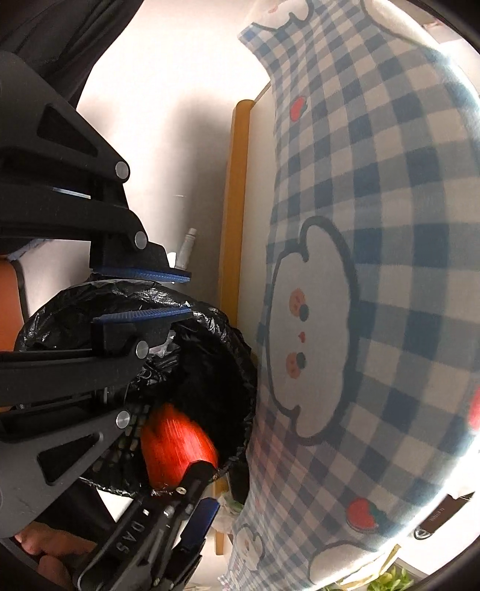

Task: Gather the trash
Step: 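Open the right gripper to drop the red bag while the left drops the tube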

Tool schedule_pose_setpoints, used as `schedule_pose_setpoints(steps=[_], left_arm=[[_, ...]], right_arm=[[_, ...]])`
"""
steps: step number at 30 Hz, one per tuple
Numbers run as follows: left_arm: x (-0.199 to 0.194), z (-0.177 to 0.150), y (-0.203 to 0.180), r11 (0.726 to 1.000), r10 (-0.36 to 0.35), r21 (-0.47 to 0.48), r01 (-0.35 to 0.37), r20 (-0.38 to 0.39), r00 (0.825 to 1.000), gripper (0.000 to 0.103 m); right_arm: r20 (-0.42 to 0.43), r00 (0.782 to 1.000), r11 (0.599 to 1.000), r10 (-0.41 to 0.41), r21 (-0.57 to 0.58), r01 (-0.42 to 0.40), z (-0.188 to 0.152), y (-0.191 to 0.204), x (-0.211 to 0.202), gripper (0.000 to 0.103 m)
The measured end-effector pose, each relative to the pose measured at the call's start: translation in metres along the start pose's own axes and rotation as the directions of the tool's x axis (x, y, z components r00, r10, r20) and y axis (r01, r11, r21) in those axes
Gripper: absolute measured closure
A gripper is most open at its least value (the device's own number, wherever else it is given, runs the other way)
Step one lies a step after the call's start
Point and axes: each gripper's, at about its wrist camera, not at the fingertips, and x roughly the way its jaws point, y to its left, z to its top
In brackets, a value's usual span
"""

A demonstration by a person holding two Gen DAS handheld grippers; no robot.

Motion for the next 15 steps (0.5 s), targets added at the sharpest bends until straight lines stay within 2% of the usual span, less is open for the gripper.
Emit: schedule_pose_setpoints(steps=[1, 3, 4, 7, 9, 15], left_arm=[[0.000, 0.001, 0.001, 1.000, 0.000, 0.000, 0.000, 0.002, 1.000, 0.086], [-0.004, 0.003, 0.002, 1.000, 0.002, 0.006, -0.002, 0.009, 1.000, 0.083], [-0.006, 0.003, 0.003, 1.000, 0.004, 0.005, -0.004, 0.017, 1.000, 0.078], [-0.012, 0.007, 0.005, 1.000, -0.005, -0.006, 0.005, 0.010, 1.000, 0.076], [-0.017, 0.012, 0.005, 1.000, -0.020, -0.009, 0.020, 0.009, 1.000, 0.073], [-0.041, 0.027, 0.013, 0.999, -0.026, -0.034, 0.028, 0.058, 0.998, 0.049]], right_arm=[[0.007, 1.000, 1.000, -0.004, -0.004, 0.004, -0.001, -0.001, -0.002, 0.029], [0.022, 1.000, 1.000, -0.016, -0.005, 0.016, -0.003, -0.003, -0.005, 0.020], [0.029, 0.999, 1.000, -0.017, 0.001, 0.017, -0.005, -0.006, -0.007, 0.016], [0.042, 0.999, 0.999, -0.026, 0.030, 0.025, -0.009, -0.018, -0.013, 0.009], [0.044, 0.999, 0.999, -0.030, 0.038, 0.028, -0.009, -0.024, -0.017, 0.008], [0.099, 0.993, 0.998, -0.069, 0.010, 0.068, 0.000, -0.031, -0.039, 0.007]])
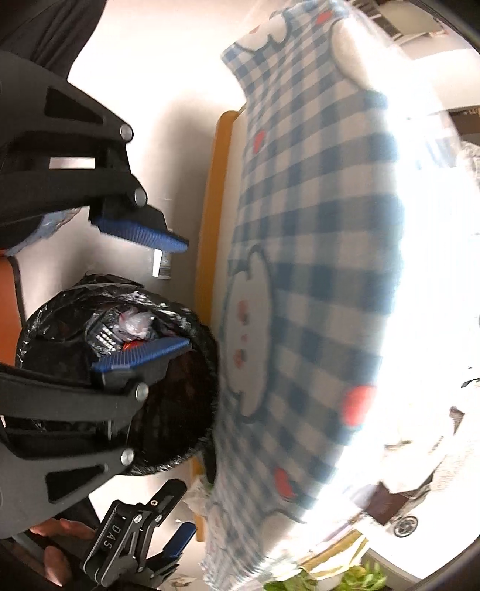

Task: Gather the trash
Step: 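Open the right gripper to drop the red bag while the left drops the tube, then raise both tools from the bin back toward the table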

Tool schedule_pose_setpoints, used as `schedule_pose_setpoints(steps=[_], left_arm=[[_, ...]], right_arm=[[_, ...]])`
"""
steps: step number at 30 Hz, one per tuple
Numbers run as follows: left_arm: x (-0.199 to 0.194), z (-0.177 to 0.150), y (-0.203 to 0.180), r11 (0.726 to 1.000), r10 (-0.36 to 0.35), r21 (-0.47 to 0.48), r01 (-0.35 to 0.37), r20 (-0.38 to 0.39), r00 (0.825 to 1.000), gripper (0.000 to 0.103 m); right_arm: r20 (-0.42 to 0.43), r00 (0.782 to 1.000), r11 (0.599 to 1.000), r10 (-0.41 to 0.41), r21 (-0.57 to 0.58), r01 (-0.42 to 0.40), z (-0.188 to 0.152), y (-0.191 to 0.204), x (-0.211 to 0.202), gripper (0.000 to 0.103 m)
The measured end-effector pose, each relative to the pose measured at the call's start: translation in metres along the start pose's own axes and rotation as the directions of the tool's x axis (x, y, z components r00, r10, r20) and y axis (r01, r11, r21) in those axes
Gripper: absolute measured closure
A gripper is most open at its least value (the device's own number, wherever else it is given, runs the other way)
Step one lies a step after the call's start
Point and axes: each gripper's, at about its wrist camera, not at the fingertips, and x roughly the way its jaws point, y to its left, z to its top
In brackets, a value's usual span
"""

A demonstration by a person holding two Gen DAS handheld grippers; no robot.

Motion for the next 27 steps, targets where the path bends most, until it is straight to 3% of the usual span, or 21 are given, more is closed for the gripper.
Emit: schedule_pose_setpoints(steps=[6, 15, 27], left_arm=[[-0.023, 0.006, 0.000, 1.000, 0.012, -0.007, -0.012, 0.046, 0.999, 0.030], [-0.058, 0.014, -0.012, 0.999, 0.024, 0.019, -0.026, 0.123, 0.992, 0.011], [-0.104, 0.042, -0.028, 0.999, 0.014, 0.041, -0.022, 0.195, 0.981, 0.006]], right_arm=[[0.026, 0.999, 1.000, 0.020, 0.002, -0.020, 0.002, -0.009, -0.016, 0.007], [0.087, 0.996, 1.000, 0.012, -0.020, -0.010, 0.009, -0.021, -0.052, 0.007], [0.180, 0.983, 0.999, -0.022, -0.022, 0.026, 0.035, -0.043, -0.111, 0.007]])
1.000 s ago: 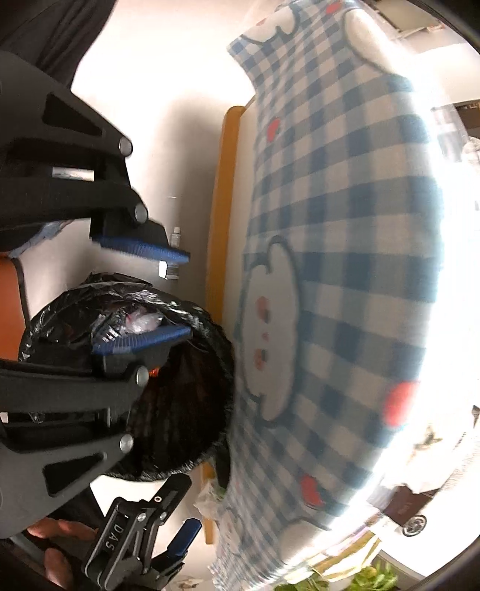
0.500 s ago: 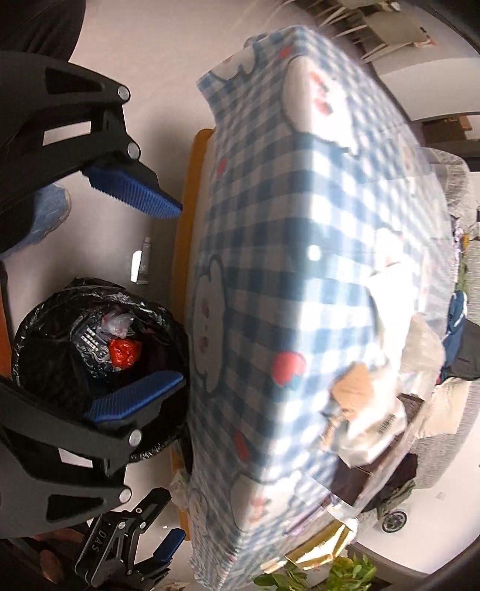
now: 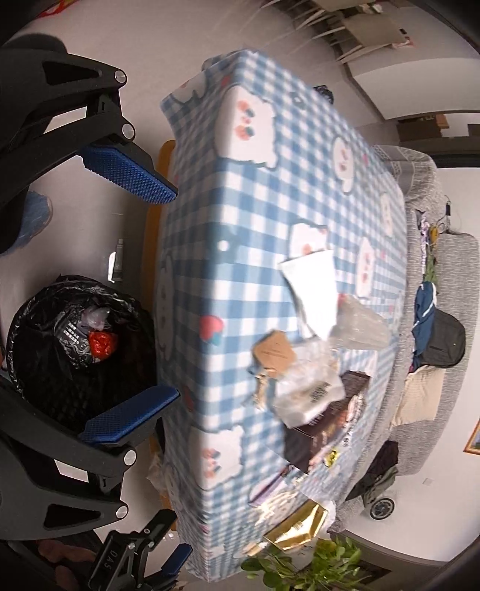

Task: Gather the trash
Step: 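Raise both tools from the bin back toward the table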

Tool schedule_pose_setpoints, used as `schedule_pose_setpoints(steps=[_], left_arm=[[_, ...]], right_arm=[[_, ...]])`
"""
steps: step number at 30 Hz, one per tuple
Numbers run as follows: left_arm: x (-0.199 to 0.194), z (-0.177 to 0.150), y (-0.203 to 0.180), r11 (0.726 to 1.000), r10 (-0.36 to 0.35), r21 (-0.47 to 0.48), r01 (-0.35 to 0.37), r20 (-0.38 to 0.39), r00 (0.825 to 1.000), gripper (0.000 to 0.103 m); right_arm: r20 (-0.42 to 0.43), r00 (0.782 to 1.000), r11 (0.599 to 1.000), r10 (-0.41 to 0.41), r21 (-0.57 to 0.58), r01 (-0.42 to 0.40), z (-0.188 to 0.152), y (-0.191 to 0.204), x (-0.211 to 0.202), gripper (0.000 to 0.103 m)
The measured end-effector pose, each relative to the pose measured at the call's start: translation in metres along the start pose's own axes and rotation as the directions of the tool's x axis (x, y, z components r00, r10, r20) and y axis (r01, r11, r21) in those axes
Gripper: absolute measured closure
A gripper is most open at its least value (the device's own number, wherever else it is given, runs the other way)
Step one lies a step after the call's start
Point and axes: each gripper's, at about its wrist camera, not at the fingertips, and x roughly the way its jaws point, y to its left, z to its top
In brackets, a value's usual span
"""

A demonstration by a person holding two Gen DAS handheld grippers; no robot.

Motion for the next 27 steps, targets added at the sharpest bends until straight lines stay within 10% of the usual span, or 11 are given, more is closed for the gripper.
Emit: schedule_pose_setpoints(steps=[27], left_arm=[[0.058, 0.103, 0.004, 0.998, 0.033, 0.049, -0.030, -0.045, 0.998, 0.007]], right_arm=[[-0.004, 1.000, 1.000, -0.016, 0.013, 0.016, 0.098, -0.043, 0.036, 0.012]])
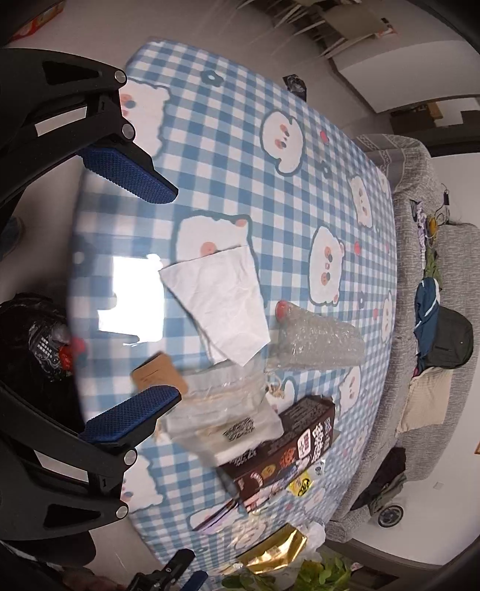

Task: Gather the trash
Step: 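Grasp the white tissue with the left gripper while the right grasps the purple wrapper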

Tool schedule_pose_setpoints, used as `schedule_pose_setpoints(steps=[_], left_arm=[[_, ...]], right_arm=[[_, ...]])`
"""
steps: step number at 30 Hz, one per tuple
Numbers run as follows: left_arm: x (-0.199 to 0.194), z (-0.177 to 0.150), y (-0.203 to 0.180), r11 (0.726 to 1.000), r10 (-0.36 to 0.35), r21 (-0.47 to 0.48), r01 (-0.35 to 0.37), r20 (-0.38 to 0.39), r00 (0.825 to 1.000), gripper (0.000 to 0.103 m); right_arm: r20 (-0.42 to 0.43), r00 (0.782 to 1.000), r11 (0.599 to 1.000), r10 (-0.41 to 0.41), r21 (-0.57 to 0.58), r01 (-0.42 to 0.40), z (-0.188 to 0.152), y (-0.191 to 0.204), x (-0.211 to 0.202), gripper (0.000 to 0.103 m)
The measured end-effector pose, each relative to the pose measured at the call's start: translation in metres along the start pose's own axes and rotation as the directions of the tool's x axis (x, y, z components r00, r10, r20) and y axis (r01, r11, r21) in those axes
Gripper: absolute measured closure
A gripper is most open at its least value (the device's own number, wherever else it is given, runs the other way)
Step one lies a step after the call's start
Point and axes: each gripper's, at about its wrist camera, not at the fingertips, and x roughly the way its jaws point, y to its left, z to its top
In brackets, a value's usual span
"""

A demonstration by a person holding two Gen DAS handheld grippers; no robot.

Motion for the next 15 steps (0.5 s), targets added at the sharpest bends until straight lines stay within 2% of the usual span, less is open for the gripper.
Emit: schedule_pose_setpoints(steps=[11, 15], left_arm=[[0.058, 0.035, 0.002, 1.000, 0.027, -0.003, -0.028, -0.075, 0.997, 0.011], [0.070, 0.039, 0.004, 0.999, 0.037, -0.013, -0.039, -0.103, 0.994, 0.020]], right_arm=[[-0.070, 0.997, 1.000, 0.020, -0.018, -0.022, 0.033, -0.005, 0.056, 0.025], [-0.103, 0.994, 0.999, 0.027, -0.021, -0.029, 0.034, -0.006, 0.073, 0.035]])
